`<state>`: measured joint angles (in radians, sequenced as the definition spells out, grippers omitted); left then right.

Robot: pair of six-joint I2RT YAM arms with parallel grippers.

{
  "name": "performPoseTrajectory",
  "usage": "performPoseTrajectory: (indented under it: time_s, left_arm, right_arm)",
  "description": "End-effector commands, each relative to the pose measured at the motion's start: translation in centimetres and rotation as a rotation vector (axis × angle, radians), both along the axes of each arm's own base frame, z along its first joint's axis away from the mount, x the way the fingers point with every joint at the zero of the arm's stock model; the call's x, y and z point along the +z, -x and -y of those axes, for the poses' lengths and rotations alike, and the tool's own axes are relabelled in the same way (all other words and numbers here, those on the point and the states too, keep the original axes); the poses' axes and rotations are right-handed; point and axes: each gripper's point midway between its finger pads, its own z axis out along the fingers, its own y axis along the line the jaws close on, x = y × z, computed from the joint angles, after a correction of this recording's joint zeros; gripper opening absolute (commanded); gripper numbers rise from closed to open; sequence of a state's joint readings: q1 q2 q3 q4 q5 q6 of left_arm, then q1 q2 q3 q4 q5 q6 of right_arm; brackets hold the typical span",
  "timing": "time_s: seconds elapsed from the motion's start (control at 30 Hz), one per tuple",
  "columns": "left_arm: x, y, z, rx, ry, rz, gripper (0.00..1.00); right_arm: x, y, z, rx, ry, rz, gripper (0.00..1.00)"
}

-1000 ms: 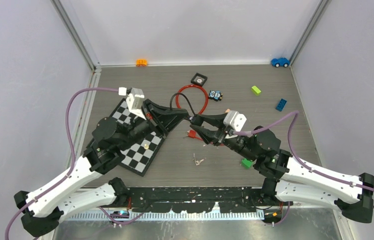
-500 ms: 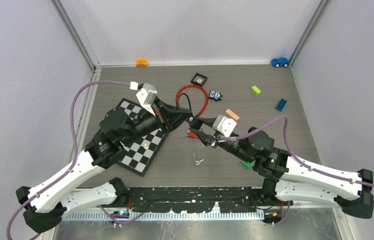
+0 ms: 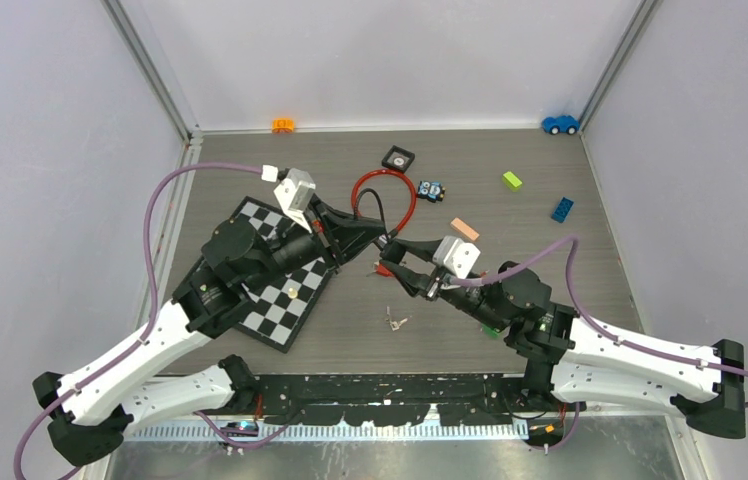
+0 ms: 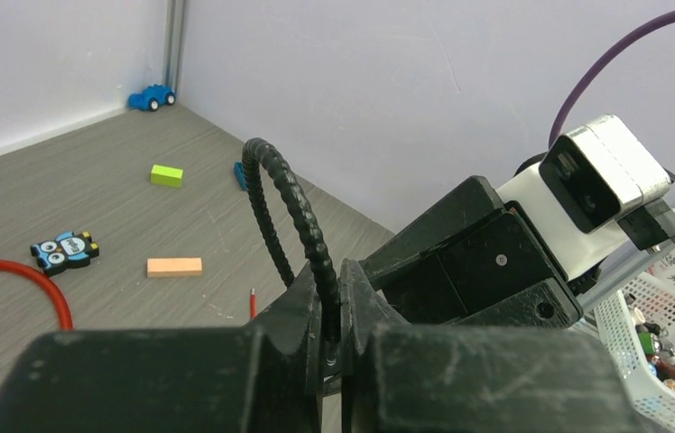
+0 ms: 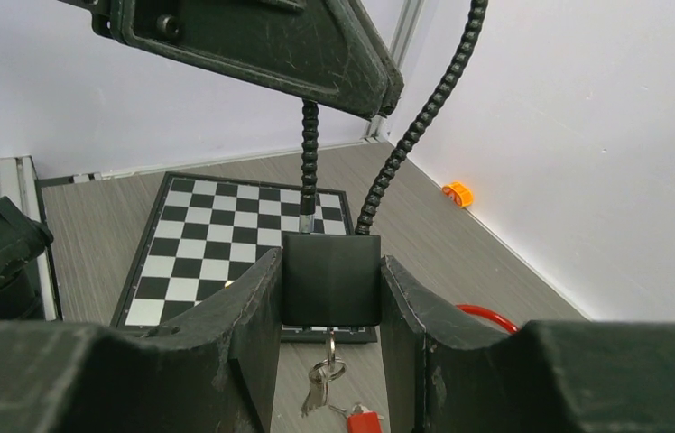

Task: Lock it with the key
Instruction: Lock the lock.

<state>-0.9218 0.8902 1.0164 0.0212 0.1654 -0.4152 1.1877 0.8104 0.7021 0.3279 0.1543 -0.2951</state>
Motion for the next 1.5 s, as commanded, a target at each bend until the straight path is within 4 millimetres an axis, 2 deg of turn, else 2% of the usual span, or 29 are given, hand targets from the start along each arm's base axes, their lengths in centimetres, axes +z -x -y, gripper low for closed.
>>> performPoseTrajectory:
  time_s: [0.0, 0.17, 0.4, 0.53, 0.73, 0.9, 1.1, 1.23, 1.47]
  left_arm:
    - [-5.2, -0.3, 1.3, -0.028, -0.124, -0.092, 0.00]
    - [-5.6, 0.0, 1.5, -0.045, -0.131, -0.102, 0.00]
    - [-7.2, 0.4, 2.3, -0.093, -0.142, -0.153, 0.00]
    - [-8.2, 0.8, 2.8, -0.120, -0.153, -0.184, 0.00]
    - [-7.8, 0.8, 3.3, -0.142, -0.151, -0.180, 0.00]
    - [-6.9, 1.0, 3.2, -0.146, -0.137, -0.159, 0.13]
    - [-6.4, 1.0, 2.6, -0.130, -0.132, -0.148, 0.18]
    - [-5.9, 1.2, 2.4, -0.132, -0.121, -0.137, 0.35]
    - [-4.9, 1.5, 2.3, -0.143, -0.097, -0.120, 0.58]
  right_arm:
    - [9.9, 3.8, 1.7, 0.142, -0.358, 0.134, 0.01]
    - [10.9, 3.4, 3.1, 0.103, -0.439, 0.123, 0.01]
    - [11.5, 3.3, 4.0, 0.085, -0.499, 0.119, 0.01]
    - [11.5, 3.2, 4.1, 0.081, -0.498, 0.119, 0.01]
    - [10.8, 3.0, 3.3, 0.079, -0.452, 0.118, 0.01]
    - [10.3, 2.7, 3.4, 0.057, -0.432, 0.119, 0.01]
    - [9.6, 2.4, 3.5, 0.037, -0.412, 0.115, 0.01]
    - [9.5, 2.3, 3.6, 0.032, -0.411, 0.114, 0.01]
    - [9.2, 2.1, 3.7, 0.020, -0.405, 0.110, 0.01]
